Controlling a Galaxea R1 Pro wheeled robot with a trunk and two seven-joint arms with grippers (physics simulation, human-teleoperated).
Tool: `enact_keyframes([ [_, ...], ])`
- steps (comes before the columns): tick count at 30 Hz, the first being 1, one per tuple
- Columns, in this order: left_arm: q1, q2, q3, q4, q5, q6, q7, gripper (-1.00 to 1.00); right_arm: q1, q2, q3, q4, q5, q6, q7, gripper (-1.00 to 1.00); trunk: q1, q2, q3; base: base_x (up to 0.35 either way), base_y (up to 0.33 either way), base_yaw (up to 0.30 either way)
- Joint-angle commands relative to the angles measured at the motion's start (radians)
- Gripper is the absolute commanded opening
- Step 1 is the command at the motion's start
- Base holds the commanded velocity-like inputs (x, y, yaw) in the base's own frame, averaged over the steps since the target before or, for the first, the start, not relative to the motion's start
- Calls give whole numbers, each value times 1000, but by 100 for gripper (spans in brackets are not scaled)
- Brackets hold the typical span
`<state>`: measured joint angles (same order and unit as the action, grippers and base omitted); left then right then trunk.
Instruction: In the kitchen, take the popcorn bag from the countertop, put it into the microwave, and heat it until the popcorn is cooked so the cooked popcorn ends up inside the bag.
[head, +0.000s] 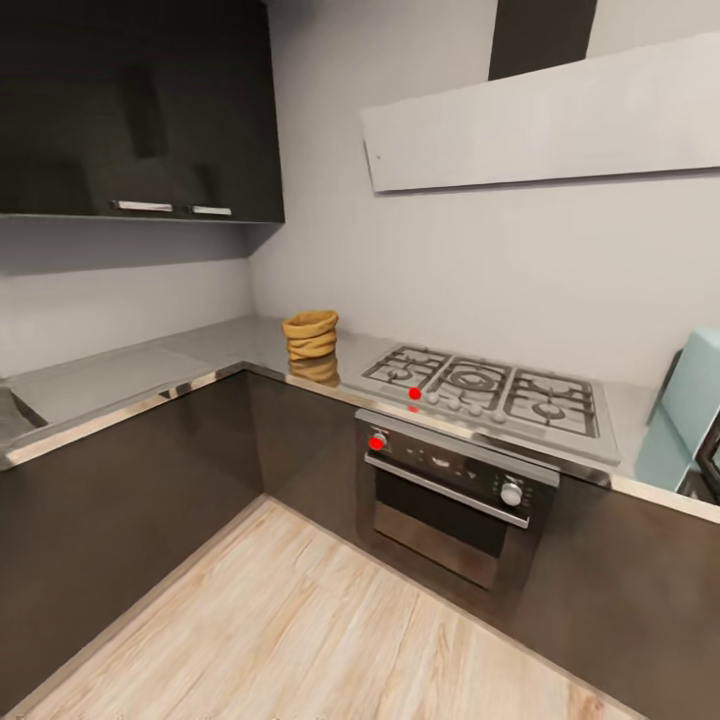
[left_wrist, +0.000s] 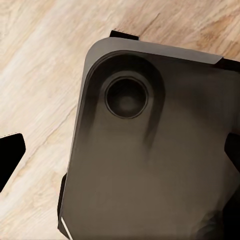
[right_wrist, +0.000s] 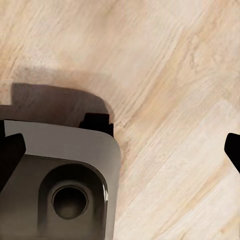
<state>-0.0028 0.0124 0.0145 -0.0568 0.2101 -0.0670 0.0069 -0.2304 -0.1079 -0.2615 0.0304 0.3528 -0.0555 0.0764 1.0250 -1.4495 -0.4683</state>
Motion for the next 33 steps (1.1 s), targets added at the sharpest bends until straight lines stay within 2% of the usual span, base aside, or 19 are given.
enact_keyframes([
  [1,0,0,1,0,5,-2,1,100,-1,0,-8,3,8,-5,2,100,0,-1,-1,0,0,269],
  [21,0,0,3,1,9,-2,-1,100,-1,-2,-8,2,7,-6,2,100,0,-1,-1,0,0,269],
  [25,0,-13,7,2,11,-2,-6,100,-1,-1,-9,2,6,-7,1,100,0,-1,-1,0,0,269],
  [29,0,-14,8,1,13,-1,-8,100,-1,4,-12,2,4,-8,1,100,0,-1,-1,0,0,269],
  [31,0,-15,10,1,14,0,-8,100,-1,13,-13,2,-6,-6,2,100,0,-1,-1,0,0,268],
  [33,0,-16,8,2,13,-1,-8,100,-1,25,-14,3,-48,-5,2,100,0,-1,-1,0,0,268],
])
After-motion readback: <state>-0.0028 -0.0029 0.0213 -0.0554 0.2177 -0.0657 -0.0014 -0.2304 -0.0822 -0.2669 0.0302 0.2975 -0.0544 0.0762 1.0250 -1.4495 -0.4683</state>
